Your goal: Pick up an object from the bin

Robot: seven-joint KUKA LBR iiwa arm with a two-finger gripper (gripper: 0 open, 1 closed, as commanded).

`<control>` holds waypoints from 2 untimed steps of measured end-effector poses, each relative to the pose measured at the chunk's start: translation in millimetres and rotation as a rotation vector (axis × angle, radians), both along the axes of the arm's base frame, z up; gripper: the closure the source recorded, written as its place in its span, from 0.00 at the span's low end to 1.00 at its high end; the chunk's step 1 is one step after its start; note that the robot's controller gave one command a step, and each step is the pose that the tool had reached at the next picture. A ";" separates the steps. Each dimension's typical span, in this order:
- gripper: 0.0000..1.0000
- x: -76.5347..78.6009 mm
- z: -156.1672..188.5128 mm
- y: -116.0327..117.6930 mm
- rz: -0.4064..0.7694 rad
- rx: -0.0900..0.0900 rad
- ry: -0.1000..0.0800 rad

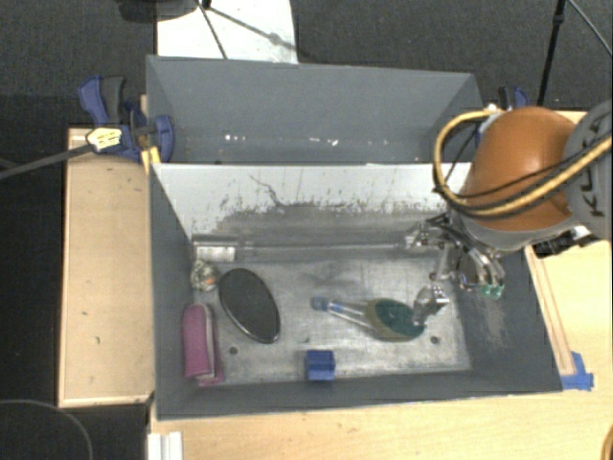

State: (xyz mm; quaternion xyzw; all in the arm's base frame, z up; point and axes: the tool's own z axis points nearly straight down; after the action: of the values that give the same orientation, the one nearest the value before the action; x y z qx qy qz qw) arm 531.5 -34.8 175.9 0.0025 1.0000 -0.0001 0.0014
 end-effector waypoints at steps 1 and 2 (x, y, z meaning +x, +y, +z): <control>0.00 -16.3 -105.2 -24.8 -0.078 0.001 0.000; 1.00 -13.8 -101.2 -24.5 -0.075 0.000 -0.008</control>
Offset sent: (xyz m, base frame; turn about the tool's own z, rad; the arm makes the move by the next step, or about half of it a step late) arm -0.0167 -0.0242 -0.1035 0.0775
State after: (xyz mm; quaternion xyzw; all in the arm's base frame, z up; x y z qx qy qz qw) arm 517.7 -59.3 74.7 0.0399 0.9992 -0.0002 0.0052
